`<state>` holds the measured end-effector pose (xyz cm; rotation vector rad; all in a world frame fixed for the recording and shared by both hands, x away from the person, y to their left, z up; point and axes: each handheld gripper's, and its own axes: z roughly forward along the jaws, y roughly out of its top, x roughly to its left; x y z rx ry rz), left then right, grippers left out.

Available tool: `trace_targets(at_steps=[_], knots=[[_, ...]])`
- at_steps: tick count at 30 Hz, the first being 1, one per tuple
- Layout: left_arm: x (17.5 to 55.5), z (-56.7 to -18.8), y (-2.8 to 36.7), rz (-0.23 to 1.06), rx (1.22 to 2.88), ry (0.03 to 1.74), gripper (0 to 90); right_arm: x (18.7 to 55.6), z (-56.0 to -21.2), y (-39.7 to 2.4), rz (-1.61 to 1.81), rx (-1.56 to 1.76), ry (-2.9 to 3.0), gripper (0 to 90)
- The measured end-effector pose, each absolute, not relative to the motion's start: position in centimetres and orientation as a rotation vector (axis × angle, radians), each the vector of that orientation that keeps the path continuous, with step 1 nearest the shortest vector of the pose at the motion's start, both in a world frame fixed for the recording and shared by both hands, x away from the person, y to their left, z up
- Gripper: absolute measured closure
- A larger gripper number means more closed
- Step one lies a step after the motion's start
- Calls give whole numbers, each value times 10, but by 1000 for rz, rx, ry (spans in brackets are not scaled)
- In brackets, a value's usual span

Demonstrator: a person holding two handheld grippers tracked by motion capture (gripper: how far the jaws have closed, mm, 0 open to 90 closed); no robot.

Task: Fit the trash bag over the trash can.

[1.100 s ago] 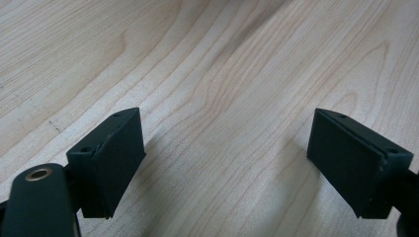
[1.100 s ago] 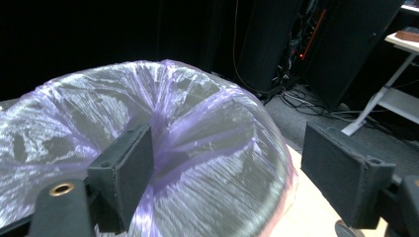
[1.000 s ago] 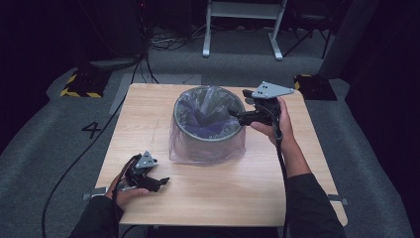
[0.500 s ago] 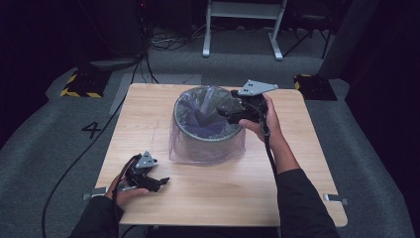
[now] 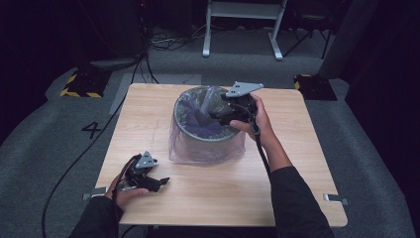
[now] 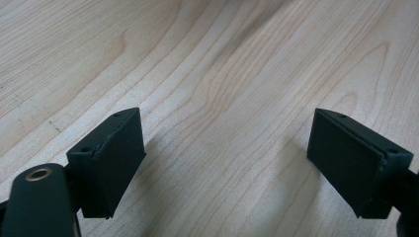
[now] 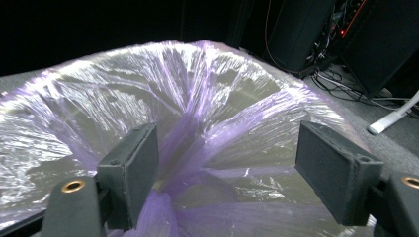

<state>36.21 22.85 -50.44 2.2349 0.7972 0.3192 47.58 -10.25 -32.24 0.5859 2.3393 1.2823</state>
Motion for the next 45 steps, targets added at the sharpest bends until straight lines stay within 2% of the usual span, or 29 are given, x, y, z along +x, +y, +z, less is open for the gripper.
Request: trace_targets(at_steps=[17, 22, 29, 45], knots=[[362, -504, 228, 319, 2235, 797, 140, 480, -332, -91, 1039, 519, 2537, 236], [362, -504, 228, 320, 2235, 797, 140, 484, -332, -88, 969, 536, 2615, 277], [362, -504, 229, 320, 2236, 796, 140, 485, -332, -80, 813, 550, 2655, 247], [362, -504, 229, 319, 2235, 796, 140, 485, -332, -81, 686, 583, 2686, 273]])
